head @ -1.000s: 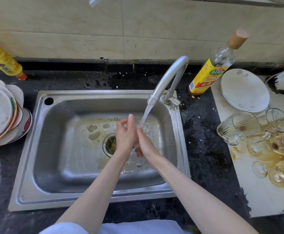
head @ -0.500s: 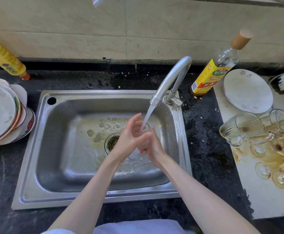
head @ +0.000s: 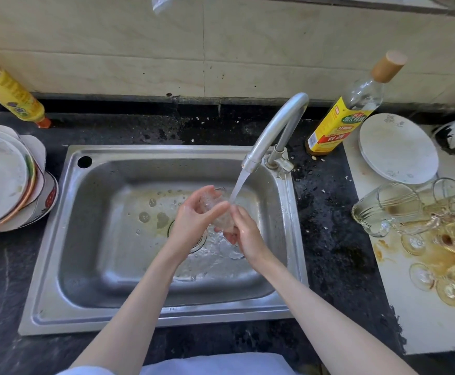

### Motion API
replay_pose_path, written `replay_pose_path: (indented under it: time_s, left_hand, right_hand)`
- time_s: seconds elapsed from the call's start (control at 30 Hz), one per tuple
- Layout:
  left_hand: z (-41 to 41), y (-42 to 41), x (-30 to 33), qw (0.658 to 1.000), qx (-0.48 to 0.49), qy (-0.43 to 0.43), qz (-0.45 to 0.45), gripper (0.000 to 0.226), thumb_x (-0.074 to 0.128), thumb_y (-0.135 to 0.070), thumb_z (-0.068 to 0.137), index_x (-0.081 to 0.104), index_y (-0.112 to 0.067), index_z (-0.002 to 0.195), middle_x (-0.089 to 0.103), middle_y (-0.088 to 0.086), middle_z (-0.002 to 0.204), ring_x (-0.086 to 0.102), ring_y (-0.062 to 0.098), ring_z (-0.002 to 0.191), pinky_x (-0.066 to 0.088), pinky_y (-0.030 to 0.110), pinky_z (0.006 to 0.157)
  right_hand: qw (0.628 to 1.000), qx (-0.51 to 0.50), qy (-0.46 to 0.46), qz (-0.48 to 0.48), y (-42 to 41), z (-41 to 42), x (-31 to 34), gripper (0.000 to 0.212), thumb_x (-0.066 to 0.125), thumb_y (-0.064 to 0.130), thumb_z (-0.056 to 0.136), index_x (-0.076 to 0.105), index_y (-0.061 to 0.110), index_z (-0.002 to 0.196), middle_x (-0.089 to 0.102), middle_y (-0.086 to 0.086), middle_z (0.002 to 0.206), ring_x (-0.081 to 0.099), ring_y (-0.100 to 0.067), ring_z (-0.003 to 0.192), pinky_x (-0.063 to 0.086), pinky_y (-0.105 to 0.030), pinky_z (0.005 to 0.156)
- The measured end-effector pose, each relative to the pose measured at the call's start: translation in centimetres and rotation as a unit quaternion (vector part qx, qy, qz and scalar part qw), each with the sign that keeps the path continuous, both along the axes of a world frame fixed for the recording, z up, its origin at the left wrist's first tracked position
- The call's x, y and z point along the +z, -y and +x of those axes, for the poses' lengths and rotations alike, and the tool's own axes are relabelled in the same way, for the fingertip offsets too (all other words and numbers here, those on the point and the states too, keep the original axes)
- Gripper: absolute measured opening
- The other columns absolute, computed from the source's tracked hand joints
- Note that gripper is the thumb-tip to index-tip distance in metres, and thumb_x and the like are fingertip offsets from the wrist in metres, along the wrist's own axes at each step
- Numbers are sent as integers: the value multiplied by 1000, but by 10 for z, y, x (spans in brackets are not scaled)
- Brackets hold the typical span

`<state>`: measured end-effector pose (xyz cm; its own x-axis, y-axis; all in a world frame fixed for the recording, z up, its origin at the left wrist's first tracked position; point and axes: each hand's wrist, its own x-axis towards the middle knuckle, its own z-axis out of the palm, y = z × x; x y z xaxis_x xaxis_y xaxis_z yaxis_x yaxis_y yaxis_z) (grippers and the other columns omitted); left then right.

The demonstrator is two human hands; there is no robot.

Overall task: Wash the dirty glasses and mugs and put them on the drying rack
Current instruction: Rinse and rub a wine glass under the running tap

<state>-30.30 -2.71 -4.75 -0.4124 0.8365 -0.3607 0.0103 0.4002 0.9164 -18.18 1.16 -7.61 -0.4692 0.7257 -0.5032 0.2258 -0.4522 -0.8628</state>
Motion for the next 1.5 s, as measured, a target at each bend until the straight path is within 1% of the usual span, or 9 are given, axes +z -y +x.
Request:
replay_pose_path:
  time_s: [0.13, 0.27, 0.5, 0.7, 0.9, 1.07, 1.17, 1.37, 1.5]
  left_hand:
    - [-7, 4, 7, 996, -52, 67, 6, 47, 69, -17, 82, 57, -18, 127, 65, -4, 116, 62, -2, 102, 47, 8, 79]
    - [-4, 6, 9, 991, -93, 95, 19, 53, 68, -5, 80, 52, -17, 129, 62, -6, 117, 61, -6, 101, 48, 10, 84]
    - [6, 8, 7, 995, -51, 75, 43, 63, 73, 2, 72, 51, -18, 128, 60, -11, 115, 59, -10, 100, 45, 10, 90]
    - [7, 8, 0, 997, 22, -61, 33, 37, 72, -18, 80, 60, -18, 115, 60, -9, 107, 58, -1, 95, 44, 3, 75]
    - [-7, 12, -11, 991, -43, -125, 2, 21, 69, -12, 82, 68, -14, 103, 64, 4, 111, 64, 20, 96, 50, 20, 84]
    - [-3, 13, -17, 993, -72, -88, 18, 24, 69, -3, 81, 65, -15, 101, 67, 2, 98, 63, -5, 83, 51, 16, 81]
    - [1, 14, -14, 996, -85, -29, 25, 26, 67, 1, 81, 65, -7, 105, 67, -3, 95, 61, -11, 76, 48, 9, 73]
    - [3, 8, 9, 941, -309, -125, 64, 22, 66, -6, 84, 66, -19, 102, 67, -9, 107, 58, -16, 81, 42, 6, 78]
    - [-2, -5, 16, 899, -396, -184, 48, 16, 67, -11, 84, 73, -17, 98, 70, -12, 100, 57, -18, 77, 44, 8, 79]
  right_hand:
    - [1000, -14, 15, -24, -9, 8, 2, 64, 8, 45, 101, 63, 20, 82, 43, 12, 45, 30, 0, 35, 21, -13, 37]
    - [997, 2, 8, -71, -19, 12, 5, 74, 4, 53, 98, 59, 22, 59, 31, 9, 40, 21, -4, 34, 15, -16, 35]
    - [999, -10, 46, -28, -22, 7, 1, 75, 7, 50, 100, 67, 6, 106, 66, -24, 89, 47, -19, 71, 29, -27, 57]
    - [999, 18, 49, 9, -19, 4, 11, 53, 16, 44, 102, 63, 20, 92, 56, 14, 50, 42, 1, 44, 30, -14, 46]
    - [914, 183, 295, 208, -42, 14, 27, 52, 31, 48, 99, 52, 12, 129, 59, -8, 124, 54, -24, 116, 40, -36, 98]
    - [852, 250, 329, 322, -57, 24, 31, 45, 40, 48, 94, 54, 16, 123, 60, -6, 122, 54, -24, 112, 42, -37, 95]
    - [867, 251, 301, 308, -58, 28, 32, 42, 44, 46, 94, 55, 18, 124, 60, -1, 124, 53, -20, 114, 40, -34, 98]
    - [971, 155, 166, 73, -52, 15, 33, 46, 32, 39, 101, 63, 7, 90, 65, -10, 79, 60, -13, 64, 48, -24, 60]
    - [983, 136, 121, -20, -50, 14, 35, 52, 24, 37, 103, 53, 12, 68, 50, 7, 37, 39, 0, 25, 26, -11, 30]
